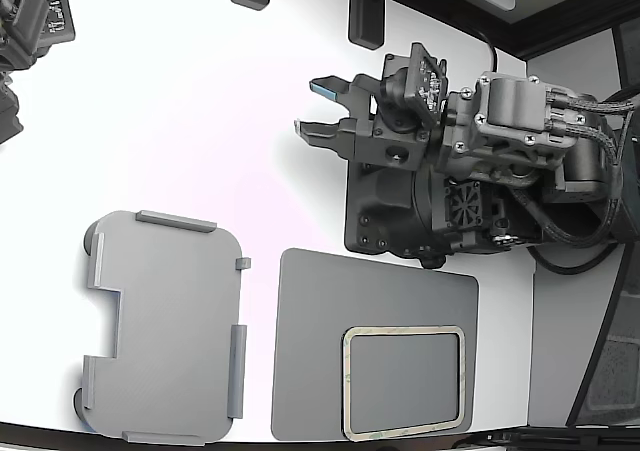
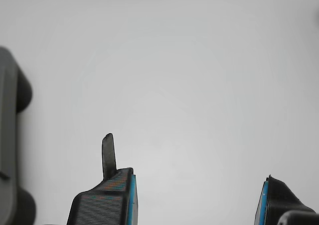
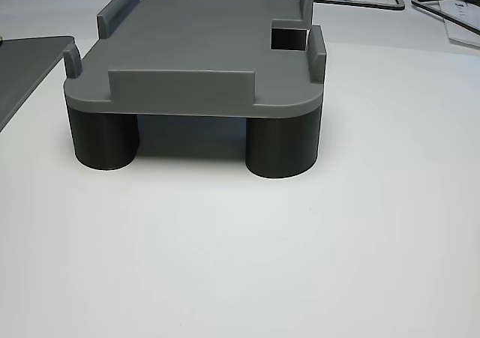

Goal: Move top rectangular frame to the holder.

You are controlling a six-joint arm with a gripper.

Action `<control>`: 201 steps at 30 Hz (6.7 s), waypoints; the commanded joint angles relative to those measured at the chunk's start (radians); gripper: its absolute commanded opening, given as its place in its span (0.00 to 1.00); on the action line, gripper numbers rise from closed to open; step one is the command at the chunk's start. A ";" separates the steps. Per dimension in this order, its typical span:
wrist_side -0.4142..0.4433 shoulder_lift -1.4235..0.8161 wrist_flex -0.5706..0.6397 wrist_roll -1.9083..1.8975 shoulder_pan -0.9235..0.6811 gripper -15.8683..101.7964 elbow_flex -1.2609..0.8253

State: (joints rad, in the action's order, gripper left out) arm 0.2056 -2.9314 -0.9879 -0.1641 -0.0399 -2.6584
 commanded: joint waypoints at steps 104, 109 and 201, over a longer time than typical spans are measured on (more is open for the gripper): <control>-0.120 0.879 -0.339 -1.138 -1.287 0.98 0.397; -0.123 0.920 -0.319 -1.131 -1.287 0.98 0.403; -0.071 1.470 -0.669 -1.971 -0.460 0.04 1.336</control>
State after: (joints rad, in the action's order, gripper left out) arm 0.1304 -1.4435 -1.6460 -2.1399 -0.5154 -1.3376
